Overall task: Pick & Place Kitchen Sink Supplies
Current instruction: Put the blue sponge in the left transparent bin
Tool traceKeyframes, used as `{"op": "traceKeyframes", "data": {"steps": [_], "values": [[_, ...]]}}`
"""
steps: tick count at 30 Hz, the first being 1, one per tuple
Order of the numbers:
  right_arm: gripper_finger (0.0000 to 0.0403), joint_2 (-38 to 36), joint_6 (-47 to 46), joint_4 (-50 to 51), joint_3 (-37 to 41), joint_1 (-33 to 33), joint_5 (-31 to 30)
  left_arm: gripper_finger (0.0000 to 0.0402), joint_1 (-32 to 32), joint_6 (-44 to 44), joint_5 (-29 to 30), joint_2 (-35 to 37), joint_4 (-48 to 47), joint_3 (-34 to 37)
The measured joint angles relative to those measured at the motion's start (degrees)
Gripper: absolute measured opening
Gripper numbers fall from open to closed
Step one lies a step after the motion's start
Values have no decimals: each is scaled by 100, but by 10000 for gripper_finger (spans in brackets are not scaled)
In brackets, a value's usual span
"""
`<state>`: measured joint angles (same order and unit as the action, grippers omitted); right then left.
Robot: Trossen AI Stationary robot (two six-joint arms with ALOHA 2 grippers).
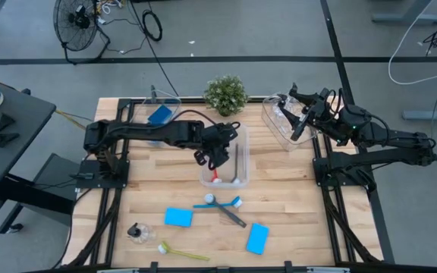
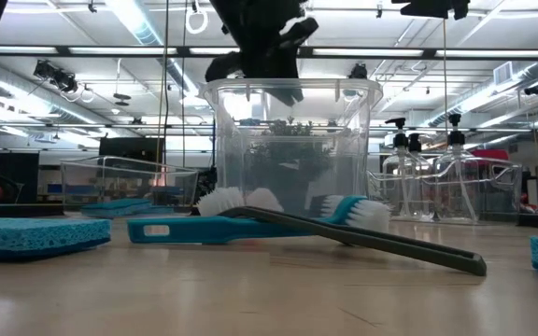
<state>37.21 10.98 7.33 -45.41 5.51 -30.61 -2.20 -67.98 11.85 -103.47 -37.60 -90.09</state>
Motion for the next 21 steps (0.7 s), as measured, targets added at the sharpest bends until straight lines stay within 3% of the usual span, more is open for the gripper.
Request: {"op": "traceKeyframes", "data": {"steps": [10,21], "values": [[292,0,0,-3,0,1,2,83,314,643,488,128,-753,-780],[292,0,0,-9,0,0,2,83,578,2296,478,139,-2504,-2059]]}}
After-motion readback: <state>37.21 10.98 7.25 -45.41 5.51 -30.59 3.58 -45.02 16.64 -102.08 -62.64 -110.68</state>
